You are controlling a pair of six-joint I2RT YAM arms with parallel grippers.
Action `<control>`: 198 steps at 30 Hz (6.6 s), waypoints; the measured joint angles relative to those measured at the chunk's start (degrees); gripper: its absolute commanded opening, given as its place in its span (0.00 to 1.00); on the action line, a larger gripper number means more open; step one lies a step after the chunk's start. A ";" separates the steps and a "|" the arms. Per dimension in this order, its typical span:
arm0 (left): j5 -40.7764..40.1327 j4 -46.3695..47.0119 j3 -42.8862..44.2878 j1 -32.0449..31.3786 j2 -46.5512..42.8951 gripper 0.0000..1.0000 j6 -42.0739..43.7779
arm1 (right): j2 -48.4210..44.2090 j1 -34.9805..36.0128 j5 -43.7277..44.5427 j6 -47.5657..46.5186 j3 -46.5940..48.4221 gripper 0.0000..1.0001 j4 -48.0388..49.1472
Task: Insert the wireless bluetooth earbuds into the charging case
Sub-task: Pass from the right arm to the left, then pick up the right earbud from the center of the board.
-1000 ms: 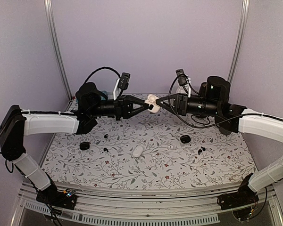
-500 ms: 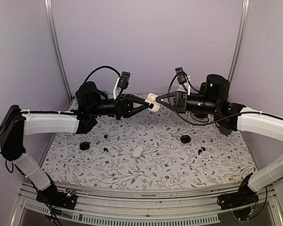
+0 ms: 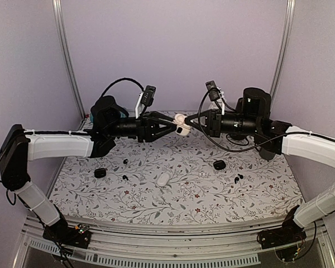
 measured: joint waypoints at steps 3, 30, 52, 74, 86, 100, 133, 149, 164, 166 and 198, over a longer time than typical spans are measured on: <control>0.31 -0.94 0.46 -0.02 0.00 0.51 1.38 | -0.07 0.00 -0.02 -1.88 0.98 0.04 -1.46; -0.20 -13.55 2.45 -2.47 -3.19 0.38 19.54 | -0.13 0.02 -3.67 -6.95 3.74 0.04 -5.27; -0.04 -16.31 3.96 -3.43 -2.25 0.13 19.74 | -0.13 0.17 -3.58 -7.98 4.44 0.04 -7.82; -4.68 -16.22 2.64 -4.28 -4.04 0.18 18.03 | -0.52 0.55 -2.51 -7.69 4.44 0.05 -7.34; -1.95 -17.99 4.17 -4.15 -3.26 0.00 20.81 | -0.55 0.52 -3.28 -6.73 4.44 0.27 -7.32; -3.48 -19.23 4.24 -3.74 -2.82 0.00 22.36 | -5.38 0.55 2.99 -5.01 1.79 0.74 -7.41; -4.28 -20.17 4.26 -1.57 -2.73 0.00 23.65 | -19.74 -0.39 35.21 29.44 -29.75 0.59 -35.93; -4.15 -20.06 4.13 -1.49 -3.28 0.00 23.56 | -11.87 -1.62 40.52 44.57 -29.90 0.38 -40.22; -4.26 -19.76 3.17 -1.46 -3.45 0.00 23.58 | -6.14 -2.27 42.82 48.87 -28.39 0.30 -39.93; -4.28 -19.71 3.17 -1.46 -3.50 0.00 23.58 | -5.25 -2.27 42.77 48.85 -28.30 0.28 -39.80; -4.76 -19.63 1.03 -1.44 -5.88 0.00 23.58 | 1.03 -2.49 42.64 47.30 -26.58 0.10 -36.20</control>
